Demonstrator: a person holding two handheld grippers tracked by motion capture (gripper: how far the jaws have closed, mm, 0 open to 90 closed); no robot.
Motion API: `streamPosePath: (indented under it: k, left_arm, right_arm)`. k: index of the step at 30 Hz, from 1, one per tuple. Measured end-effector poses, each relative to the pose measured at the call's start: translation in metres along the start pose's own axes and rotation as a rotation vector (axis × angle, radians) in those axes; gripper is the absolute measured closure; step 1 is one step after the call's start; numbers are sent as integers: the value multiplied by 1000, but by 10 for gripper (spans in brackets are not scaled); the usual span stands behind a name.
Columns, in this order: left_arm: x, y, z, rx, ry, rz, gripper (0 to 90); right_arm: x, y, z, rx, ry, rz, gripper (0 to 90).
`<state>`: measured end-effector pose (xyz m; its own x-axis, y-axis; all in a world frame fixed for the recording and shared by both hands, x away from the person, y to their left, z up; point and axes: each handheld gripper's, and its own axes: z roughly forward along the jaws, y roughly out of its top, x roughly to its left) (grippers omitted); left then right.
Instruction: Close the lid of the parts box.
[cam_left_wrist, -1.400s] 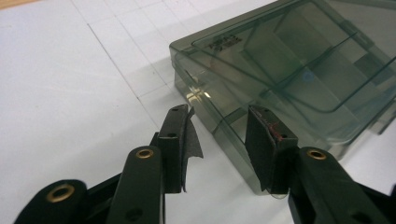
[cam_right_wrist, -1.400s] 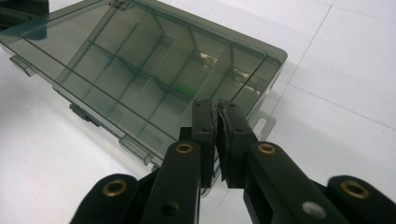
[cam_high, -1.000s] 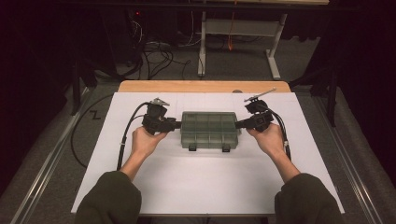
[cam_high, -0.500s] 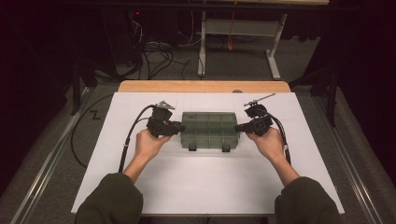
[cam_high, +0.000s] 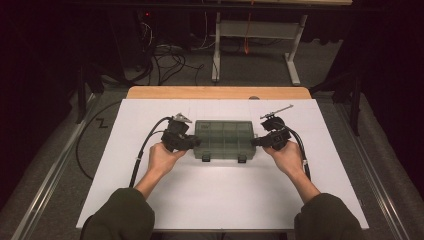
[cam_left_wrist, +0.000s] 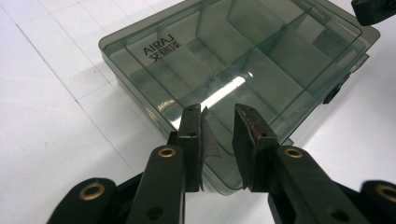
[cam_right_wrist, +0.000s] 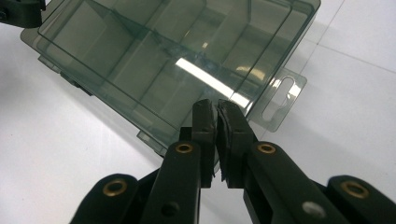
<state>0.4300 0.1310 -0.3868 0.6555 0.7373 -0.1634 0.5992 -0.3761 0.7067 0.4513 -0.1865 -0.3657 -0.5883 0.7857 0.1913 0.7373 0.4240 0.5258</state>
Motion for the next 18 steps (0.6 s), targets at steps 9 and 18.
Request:
streamPosePath:
  k: [9, 18]
  left_arm:
    - [-1, -4, -1, -7, 8, 1, 729]
    - [-4, -4, -3, -15, 13, 7, 704]
  right_arm:
    - [1, -3, 3, 3, 1, 5, 881]
    - [0, -4, 2, -13, 5, 3, 872]
